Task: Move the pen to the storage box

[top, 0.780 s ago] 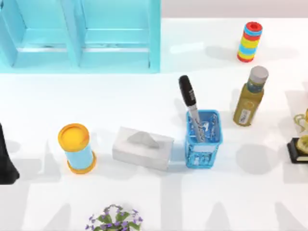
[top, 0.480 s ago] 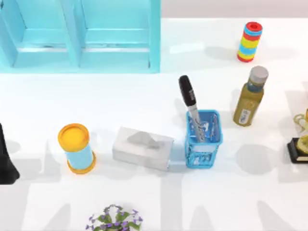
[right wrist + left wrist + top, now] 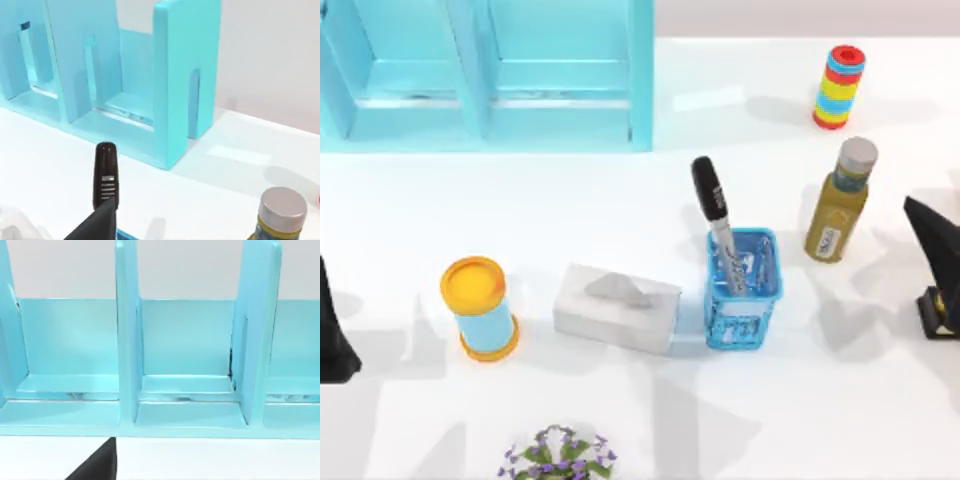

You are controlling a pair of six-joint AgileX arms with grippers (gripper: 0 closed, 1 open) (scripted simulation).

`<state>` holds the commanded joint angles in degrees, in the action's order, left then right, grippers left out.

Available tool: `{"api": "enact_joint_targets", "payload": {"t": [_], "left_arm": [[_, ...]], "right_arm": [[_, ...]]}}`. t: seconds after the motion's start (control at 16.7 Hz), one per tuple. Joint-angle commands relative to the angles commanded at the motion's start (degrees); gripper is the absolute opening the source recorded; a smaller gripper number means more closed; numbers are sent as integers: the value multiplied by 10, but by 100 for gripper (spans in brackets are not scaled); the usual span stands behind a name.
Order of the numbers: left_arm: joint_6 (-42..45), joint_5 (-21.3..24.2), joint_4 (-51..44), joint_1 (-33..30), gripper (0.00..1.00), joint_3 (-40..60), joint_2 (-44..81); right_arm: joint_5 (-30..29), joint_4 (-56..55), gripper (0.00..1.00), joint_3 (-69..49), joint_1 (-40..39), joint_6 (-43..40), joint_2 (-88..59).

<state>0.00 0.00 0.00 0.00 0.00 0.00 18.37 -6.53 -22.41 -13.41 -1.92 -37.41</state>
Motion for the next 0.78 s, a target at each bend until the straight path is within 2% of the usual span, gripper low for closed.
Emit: {"api": "enact_joint_targets", "payload": {"t": [0.24, 0.42, 0.78], "left_arm": [[0, 0, 0, 0, 100, 0, 0], [0, 0, 0, 0, 100, 0, 0], [0, 0, 0, 0, 100, 0, 0]], "right_arm": [[60, -26, 100, -84, -44, -15, -202], [84, -29, 100, -114, -61, -28, -323], [97, -17, 100, -116, -71, -43, -420]]}}
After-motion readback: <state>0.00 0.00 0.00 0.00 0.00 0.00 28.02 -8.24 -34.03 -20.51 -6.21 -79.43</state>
